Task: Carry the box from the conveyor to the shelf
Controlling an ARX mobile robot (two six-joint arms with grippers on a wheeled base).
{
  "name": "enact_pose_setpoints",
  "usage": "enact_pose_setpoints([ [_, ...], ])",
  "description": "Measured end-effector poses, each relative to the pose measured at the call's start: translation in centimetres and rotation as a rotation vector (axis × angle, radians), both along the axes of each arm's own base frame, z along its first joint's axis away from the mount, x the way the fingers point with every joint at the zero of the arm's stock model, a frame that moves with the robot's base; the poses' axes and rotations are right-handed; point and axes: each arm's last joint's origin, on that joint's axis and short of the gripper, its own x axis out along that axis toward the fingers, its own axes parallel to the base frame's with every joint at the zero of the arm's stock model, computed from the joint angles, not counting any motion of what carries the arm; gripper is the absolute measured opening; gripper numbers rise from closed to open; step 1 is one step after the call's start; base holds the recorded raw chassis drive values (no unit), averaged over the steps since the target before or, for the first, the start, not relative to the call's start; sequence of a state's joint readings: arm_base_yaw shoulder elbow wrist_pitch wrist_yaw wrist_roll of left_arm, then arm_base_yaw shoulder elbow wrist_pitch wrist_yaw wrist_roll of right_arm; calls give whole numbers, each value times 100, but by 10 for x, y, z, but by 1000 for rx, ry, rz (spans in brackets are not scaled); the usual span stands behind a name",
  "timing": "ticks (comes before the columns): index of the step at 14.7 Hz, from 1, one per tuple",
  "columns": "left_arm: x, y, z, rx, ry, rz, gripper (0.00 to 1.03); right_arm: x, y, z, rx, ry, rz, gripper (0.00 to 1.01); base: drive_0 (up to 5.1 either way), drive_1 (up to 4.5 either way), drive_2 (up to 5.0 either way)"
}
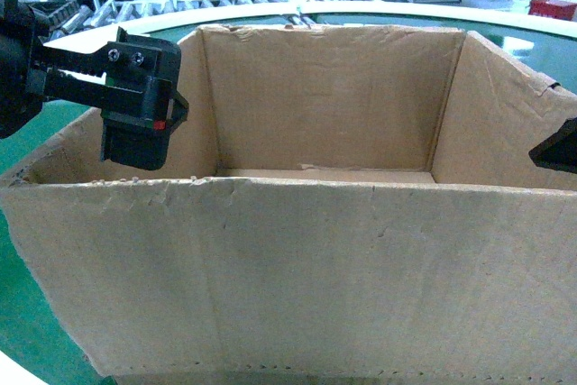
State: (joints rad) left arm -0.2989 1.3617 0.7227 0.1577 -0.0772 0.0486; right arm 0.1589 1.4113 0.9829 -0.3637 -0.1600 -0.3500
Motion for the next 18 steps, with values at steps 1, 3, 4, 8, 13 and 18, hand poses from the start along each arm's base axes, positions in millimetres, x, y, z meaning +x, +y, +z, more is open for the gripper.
enact_pose_setpoints([
  [1,0,0,0,1,-1,1,98,-2,-1,-1,2,-10,-4,98,0,0,0],
  [3,0,0,0,0,-1,1,96,-1,-1,0,2,-12,-4,98,0,0,0],
  [4,0,0,0,0,-1,1,96,-1,-1,0,2,-12,-4,98,0,0,0],
  [8,0,0,0,1,0,1,73,-1,-1,0,2,-12,-4,98,0,0,0],
  [13,0,0,1,-21,-2,20,2,-3,2,-8,3,16,-7,32,0,0,0],
  [18,0,-1,1,-40,1,27,2,-2,2,-9,21,27,-58,5,0,0,0],
])
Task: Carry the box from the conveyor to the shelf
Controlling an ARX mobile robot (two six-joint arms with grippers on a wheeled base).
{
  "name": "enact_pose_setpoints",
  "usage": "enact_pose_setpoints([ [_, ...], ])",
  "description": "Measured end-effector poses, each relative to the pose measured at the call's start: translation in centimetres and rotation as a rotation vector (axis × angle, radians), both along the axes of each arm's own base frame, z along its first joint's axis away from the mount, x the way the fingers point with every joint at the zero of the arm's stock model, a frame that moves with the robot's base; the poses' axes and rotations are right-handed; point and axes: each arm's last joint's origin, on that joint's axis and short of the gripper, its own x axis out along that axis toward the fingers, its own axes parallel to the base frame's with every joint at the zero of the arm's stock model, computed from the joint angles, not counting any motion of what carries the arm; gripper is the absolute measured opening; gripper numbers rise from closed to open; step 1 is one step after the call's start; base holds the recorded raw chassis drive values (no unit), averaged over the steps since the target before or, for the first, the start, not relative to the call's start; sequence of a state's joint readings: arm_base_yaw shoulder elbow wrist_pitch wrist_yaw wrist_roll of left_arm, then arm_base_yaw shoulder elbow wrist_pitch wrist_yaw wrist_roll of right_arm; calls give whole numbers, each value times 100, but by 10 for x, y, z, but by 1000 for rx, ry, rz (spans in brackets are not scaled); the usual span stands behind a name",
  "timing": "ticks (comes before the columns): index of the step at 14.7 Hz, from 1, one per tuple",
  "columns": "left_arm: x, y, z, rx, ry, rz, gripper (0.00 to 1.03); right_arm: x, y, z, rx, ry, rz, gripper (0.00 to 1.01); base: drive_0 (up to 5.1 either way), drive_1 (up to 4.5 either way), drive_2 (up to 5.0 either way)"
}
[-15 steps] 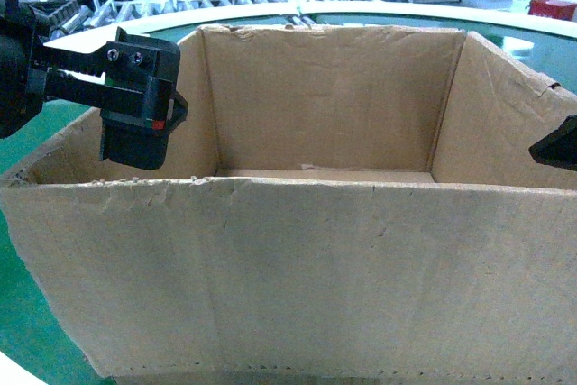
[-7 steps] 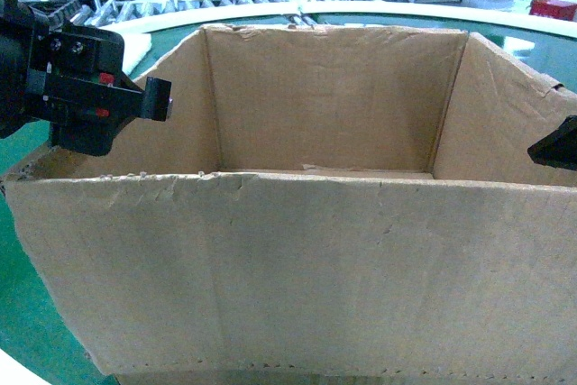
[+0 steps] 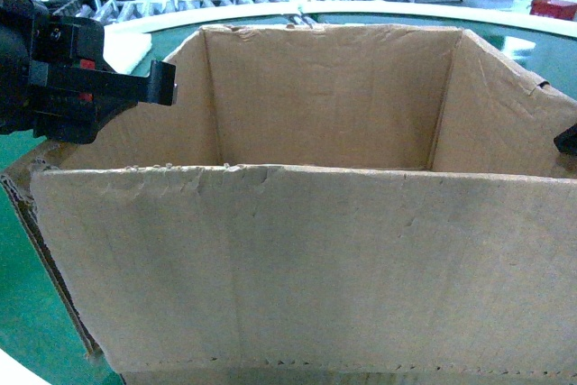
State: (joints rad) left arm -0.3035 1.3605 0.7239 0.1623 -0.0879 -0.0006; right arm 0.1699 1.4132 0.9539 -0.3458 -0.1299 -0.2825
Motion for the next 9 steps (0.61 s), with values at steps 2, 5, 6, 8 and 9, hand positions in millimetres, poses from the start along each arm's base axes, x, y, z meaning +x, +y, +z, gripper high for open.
enact_pose_setpoints([
  [2,1,-1,3,2,-23,-5,2,1,1,8,9,3,8,4,0,0,0],
  [5,2,0,18,4,-89,-10,2,4,2,32,26,-47,28,4,0,0,0],
  [6,1,0,28,0,-122,-5,2,5,2,43,33,-78,37,4,0,0,0],
  [8,0,2,41,-8,-159,-1,2,5,2,57,44,-115,52,4,0,0,0],
  [9,-1,2,46,-11,-176,-1,2,5,2,63,47,-132,56,4,0,0,0],
])
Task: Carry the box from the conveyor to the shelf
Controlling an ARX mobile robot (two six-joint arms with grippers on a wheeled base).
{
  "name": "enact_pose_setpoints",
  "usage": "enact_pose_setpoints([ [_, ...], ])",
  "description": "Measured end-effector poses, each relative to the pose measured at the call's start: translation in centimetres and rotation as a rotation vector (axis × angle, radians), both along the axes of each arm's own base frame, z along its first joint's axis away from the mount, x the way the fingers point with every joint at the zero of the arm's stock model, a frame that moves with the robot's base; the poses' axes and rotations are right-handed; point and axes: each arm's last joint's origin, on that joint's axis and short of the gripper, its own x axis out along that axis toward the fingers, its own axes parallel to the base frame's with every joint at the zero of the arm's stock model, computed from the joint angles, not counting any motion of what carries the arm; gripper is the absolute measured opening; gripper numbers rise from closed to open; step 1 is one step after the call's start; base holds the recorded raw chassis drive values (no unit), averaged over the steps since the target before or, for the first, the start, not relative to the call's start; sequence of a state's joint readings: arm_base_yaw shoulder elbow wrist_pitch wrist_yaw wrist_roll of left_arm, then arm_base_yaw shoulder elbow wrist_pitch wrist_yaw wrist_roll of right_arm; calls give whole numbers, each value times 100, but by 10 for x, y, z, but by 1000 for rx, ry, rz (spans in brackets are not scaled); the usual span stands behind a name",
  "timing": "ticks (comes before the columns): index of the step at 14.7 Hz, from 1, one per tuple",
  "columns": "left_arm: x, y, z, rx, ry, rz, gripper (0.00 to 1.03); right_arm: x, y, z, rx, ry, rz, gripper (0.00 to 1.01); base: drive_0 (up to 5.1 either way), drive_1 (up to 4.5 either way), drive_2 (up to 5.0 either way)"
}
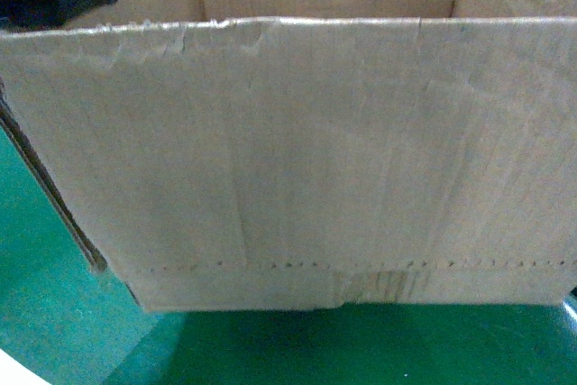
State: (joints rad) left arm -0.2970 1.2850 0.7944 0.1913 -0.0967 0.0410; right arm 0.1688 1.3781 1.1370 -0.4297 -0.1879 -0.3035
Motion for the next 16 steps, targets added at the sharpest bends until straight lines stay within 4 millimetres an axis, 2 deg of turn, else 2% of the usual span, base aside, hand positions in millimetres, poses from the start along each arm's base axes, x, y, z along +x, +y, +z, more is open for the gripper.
enact_pose_setpoints([
  [4,-5,1,25,-4,-75,-11,2,1,-3,24,29,-51,26,4,0,0,0],
  [8,-13,1,53,-31,-166,-32,2,-7,-9,53,65,-129,43,4,0,0,0],
  [12,-19,1,70,-37,-207,-50,2,-10,-17,64,89,-163,42,3,0,0,0],
  [16,-29,3,92,-55,-281,-61,2,-21,-22,87,115,-242,54,3,0,0,0],
])
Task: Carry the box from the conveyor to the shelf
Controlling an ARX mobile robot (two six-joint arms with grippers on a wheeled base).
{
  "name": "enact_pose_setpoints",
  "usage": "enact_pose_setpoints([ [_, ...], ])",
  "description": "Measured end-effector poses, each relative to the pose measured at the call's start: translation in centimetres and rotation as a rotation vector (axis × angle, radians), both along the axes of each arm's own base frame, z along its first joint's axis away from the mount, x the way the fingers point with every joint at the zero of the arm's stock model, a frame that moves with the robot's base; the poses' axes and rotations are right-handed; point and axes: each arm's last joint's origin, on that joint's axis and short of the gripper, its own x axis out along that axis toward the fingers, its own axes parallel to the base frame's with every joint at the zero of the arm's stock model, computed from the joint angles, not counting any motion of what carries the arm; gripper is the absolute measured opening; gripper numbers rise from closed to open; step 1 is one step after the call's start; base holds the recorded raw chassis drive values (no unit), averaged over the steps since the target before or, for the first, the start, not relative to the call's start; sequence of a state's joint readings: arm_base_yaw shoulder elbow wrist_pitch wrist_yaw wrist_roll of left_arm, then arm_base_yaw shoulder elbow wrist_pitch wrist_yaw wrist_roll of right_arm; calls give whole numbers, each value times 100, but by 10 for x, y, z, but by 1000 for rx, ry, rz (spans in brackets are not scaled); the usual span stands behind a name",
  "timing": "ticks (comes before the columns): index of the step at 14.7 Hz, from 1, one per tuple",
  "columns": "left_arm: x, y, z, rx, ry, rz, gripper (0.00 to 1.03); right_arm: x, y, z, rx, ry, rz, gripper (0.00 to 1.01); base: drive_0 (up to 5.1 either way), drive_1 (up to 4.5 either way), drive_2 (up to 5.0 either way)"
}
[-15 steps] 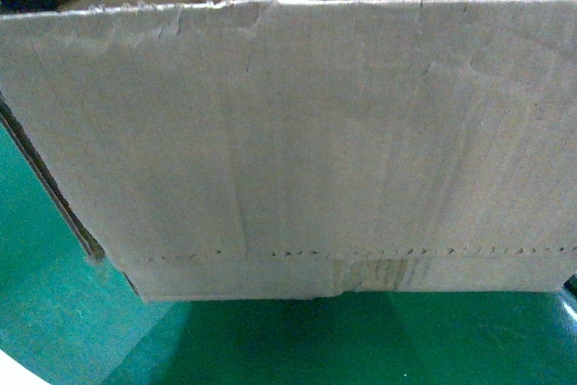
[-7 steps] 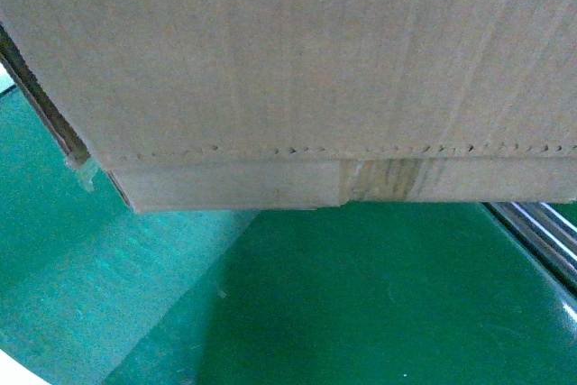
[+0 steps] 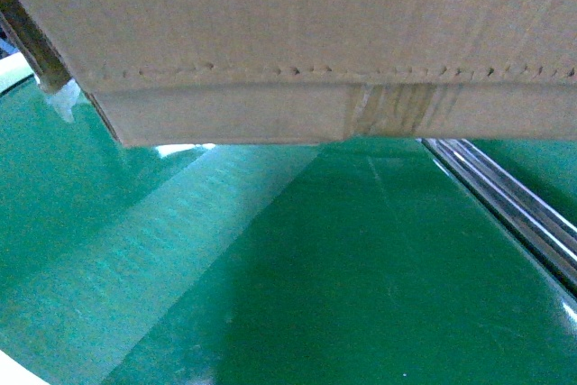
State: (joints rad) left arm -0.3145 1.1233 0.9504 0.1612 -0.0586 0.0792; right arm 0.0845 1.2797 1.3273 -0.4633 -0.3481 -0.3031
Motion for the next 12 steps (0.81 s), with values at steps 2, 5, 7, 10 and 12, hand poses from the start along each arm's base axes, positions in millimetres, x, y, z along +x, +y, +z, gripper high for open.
enact_pose_setpoints([
  [2,-6,2,10,-7,-37,-5,2,-5,0,11,14,-36,16,3,0,0,0],
  [5,-9,4,18,-7,-73,-1,2,-6,-2,16,18,-73,15,3,0,0,0],
  [7,-9,4,18,-5,-70,-1,2,-6,-2,16,18,-72,15,3,0,0,0],
  [10,-9,4,18,-3,-71,-1,2,-6,-2,16,18,-72,15,3,0,0,0],
  [12,-9,4,18,-2,-70,-7,2,-6,-2,16,20,-69,21,3,0,0,0],
])
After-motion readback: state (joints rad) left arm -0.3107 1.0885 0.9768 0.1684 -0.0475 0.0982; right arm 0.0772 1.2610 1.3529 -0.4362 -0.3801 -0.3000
